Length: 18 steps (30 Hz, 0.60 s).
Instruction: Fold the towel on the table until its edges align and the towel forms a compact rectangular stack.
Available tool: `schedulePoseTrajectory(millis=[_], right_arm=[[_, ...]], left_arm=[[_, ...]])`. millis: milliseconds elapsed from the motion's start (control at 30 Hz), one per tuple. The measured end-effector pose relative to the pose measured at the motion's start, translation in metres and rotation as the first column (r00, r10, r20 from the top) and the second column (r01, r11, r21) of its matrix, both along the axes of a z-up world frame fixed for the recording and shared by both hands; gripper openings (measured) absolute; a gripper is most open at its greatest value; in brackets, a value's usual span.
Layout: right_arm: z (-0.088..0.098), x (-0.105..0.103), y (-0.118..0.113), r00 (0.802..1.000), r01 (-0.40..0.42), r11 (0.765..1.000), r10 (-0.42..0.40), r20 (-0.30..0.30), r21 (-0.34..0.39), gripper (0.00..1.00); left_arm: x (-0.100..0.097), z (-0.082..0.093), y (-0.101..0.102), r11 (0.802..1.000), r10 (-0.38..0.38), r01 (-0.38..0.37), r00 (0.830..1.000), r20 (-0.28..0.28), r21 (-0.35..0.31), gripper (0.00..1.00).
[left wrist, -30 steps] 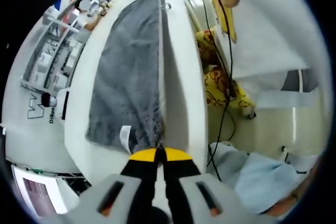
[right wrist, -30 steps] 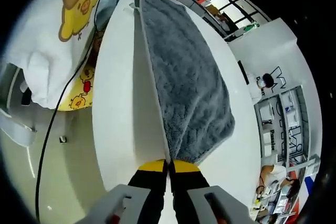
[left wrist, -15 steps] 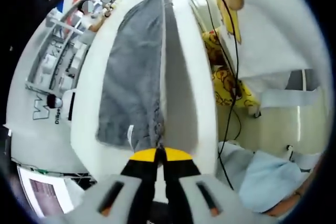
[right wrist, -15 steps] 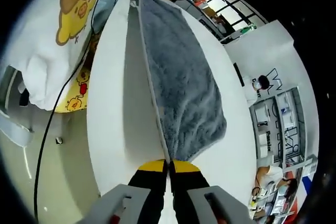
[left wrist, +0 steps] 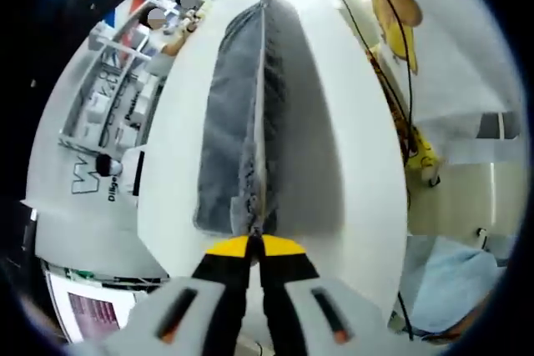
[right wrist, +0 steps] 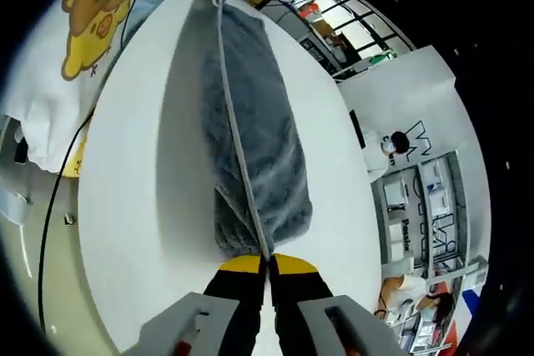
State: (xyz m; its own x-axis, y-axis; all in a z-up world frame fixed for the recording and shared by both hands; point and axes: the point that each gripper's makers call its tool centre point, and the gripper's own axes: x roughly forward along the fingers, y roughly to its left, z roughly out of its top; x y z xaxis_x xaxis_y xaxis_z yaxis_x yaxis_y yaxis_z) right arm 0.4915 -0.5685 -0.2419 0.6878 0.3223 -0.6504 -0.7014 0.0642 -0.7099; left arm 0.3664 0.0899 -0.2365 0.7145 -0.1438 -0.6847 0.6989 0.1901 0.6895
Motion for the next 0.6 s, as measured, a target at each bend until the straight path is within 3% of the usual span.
schedulePoseTrajectory(millis=[367,600], right_arm=[[0.017,0.047,0.000,1.000,0.010,1.000,-0.011,0.020,0.022,0.03],[0.020,0.068,0.002,1.000,0.013,1.000,-0.013,0.019,0.026,0.03]], left_arm=[[0.045,0.015,0.009,1.000,0.001,-0.001,1.000,0.021,0.006,0.05],[0.058,0.013,0.010,1.000,0.004,-0.005,1.000,0.022,0.008,0.05]])
